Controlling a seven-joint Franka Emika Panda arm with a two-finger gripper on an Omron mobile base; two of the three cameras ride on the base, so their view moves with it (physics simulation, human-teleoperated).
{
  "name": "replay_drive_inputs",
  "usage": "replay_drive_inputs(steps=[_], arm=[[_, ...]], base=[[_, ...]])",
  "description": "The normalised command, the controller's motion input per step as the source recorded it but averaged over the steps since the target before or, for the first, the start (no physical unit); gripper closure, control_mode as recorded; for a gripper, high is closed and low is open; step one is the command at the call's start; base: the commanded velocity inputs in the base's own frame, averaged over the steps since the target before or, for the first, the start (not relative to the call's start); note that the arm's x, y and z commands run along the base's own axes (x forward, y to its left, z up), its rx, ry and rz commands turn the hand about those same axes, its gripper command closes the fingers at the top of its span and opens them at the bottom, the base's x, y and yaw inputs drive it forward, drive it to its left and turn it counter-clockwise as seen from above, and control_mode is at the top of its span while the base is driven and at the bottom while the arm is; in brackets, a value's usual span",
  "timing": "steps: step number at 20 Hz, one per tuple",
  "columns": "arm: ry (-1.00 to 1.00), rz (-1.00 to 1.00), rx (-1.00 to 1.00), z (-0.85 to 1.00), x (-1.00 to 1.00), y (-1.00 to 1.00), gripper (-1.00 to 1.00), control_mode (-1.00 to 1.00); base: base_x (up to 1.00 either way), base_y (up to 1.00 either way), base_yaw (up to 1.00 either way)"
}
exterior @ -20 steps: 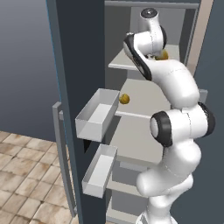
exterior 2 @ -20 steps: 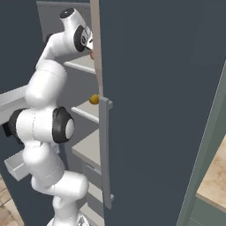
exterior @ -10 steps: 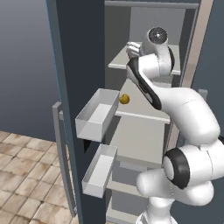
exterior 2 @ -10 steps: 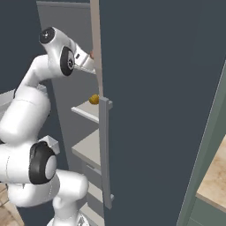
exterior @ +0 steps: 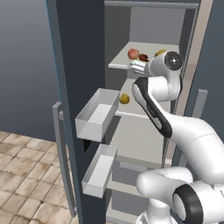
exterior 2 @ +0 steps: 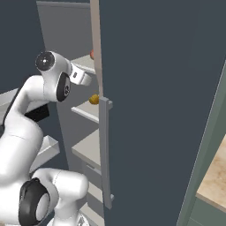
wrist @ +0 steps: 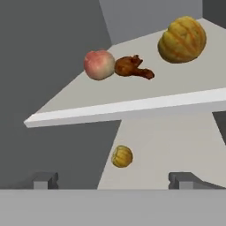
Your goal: Take the chicken drumstick and squash from the second highest rack and move them to the highest rack where the peach and squash are located, to maximize freezer space. Close the freezer door after rearranging.
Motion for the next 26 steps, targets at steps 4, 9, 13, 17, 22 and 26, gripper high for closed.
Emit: replay_drive_inputs(steps=[4,9,13,17,22,26], arm=[[0.01,0.14,-0.1,-0.31,-0.45,0.09,-1.0,-1.0],[0.03,0.05,-0.23,-0.37,-0.19,0.01,-1.0,-1.0],[0.07,0.0,-0.21,-0.33,0.01,0.0,-1.0,-1.0],[0.07,0.08,-0.11,-0.28,0.12,0.0,-1.0,-1.0],[0.09,0.17,-0.02,-0.28,0.18,0.0,-1.0,-1.0],[0.08,0.16,-0.01,-0.24,0.2,0.0,-1.0,-1.0]], base=[[0.0,0.0,0.0],[0.0,0.0,0.0],[0.0,0.0,0.0],[0.0,0.0,0.0],[0.0,0.0,0.0],[0.0,0.0,0.0]])
